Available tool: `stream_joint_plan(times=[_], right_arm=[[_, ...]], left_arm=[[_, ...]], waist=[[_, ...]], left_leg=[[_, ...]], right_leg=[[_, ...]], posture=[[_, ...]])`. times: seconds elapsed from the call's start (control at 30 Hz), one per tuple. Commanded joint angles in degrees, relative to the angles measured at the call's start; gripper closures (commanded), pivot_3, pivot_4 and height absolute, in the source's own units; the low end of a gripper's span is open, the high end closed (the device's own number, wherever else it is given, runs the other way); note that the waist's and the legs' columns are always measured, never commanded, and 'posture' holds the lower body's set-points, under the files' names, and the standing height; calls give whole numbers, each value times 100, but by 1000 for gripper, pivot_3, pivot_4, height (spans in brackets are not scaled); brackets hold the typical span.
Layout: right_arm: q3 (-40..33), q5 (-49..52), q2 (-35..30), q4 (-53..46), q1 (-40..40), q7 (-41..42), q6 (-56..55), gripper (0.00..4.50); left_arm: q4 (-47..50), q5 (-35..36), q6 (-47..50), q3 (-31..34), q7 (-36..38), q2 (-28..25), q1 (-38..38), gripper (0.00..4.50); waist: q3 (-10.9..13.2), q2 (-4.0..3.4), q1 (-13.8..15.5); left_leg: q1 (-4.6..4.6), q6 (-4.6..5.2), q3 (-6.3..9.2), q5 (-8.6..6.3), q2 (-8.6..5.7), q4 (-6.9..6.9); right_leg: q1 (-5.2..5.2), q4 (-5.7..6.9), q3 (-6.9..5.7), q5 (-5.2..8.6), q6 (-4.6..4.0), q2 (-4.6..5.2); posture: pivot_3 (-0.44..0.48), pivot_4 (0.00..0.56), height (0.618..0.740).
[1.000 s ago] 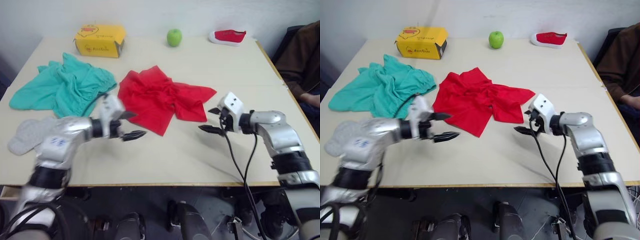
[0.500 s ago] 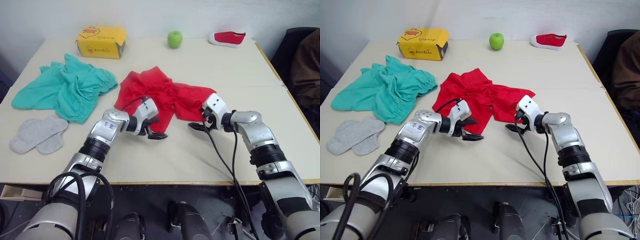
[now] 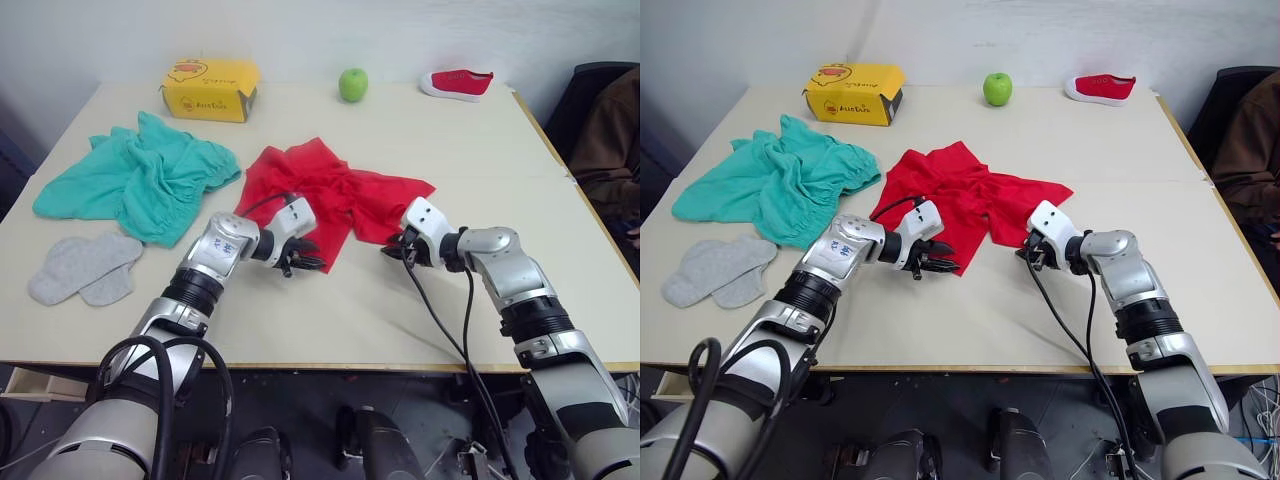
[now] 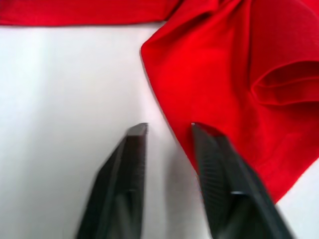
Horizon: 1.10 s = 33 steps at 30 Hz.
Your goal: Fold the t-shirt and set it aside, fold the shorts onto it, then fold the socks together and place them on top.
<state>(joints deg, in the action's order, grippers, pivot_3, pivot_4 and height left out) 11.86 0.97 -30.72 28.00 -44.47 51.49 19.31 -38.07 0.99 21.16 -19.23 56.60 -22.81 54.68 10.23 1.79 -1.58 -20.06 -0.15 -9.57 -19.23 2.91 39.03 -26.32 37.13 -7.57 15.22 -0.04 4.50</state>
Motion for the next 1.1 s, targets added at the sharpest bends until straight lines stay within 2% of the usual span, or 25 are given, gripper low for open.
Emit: stream_joint_plan(times=[0.03,0.1,0.13,0.3,0.47,0.57,0.63,0.73,0.93,1.03,1.1], right_arm=[[103,-336,-111,444,89,-180,128,4500],[148,-396,-135,601,62,-200,32,4500],[149,-406,-142,673,44,-199,-3,4500],[-109,-197,-201,638,-4,-166,-81,4500],[-463,308,-438,-197,112,336,476,4500],[-554,382,-574,-465,117,462,533,4500],[-540,394,-633,-396,-8,553,713,4109],[-465,317,-647,-121,-239,657,683,3231],[-294,114,-497,377,-620,672,399,1039],[-216,-24,-407,606,-707,647,214,1026],[-141,-156,-293,965,-773,576,-69,1026]], left_arm=[[-324,-439,-69,-260,83,-170,-284,3781],[-328,-419,-61,-186,124,-187,-294,4419],[-306,-410,-59,-154,146,-209,-302,4485],[229,-166,187,75,462,-498,-557,4485],[1159,141,676,300,826,-736,-781,4485],[1555,252,844,409,776,-702,-784,4485],[1643,335,965,482,721,-618,-711,4500],[1652,386,1066,496,689,-476,-548,3896],[1402,252,1126,394,460,-250,-316,1950],[1262,82,1083,210,428,-242,-323,1021],[1249,-102,970,-127,633,-291,-469,1021]], waist=[[-16,-1,0],[-50,-3,2],[-68,-4,3],[-87,-6,-5],[-84,-10,10],[-74,-26,2],[-70,-30,2],[-63,-34,-7],[-56,-37,-9],[-56,-37,-15],[-55,-37,-11]], left_leg=[[1,0,0,0,0,0],[1,0,0,0,0,-1],[0,1,0,0,0,-1],[1,1,2,-1,1,-3],[-8,2,5,-2,0,-3],[-15,3,6,-3,0,-4],[-17,3,5,-2,1,-4],[-18,3,2,-2,1,-5],[-19,2,0,-2,1,-7],[-17,2,-2,-2,1,-12],[-18,2,-4,-2,1,-12]], right_leg=[[0,0,0,0,0,0],[0,-1,0,0,0,0],[1,-2,-1,0,0,0],[1,-3,-1,0,-1,0],[-6,-3,-2,1,-2,1],[-11,-7,-3,1,-1,0],[-16,-6,-3,1,-2,-1],[-19,-6,-2,1,-2,-3],[-23,-7,-2,1,-2,-4],[-23,-8,-2,1,-2,-5],[-24,-7,-2,1,-2,-5]], posture=[[0,150,740],[0,150,740],[0,150,740],[0,150,740],[0,150,740],[0,150,740],[0,150,740],[0,150,740],[0,150,740],[0,150,740],[0,150,740]])
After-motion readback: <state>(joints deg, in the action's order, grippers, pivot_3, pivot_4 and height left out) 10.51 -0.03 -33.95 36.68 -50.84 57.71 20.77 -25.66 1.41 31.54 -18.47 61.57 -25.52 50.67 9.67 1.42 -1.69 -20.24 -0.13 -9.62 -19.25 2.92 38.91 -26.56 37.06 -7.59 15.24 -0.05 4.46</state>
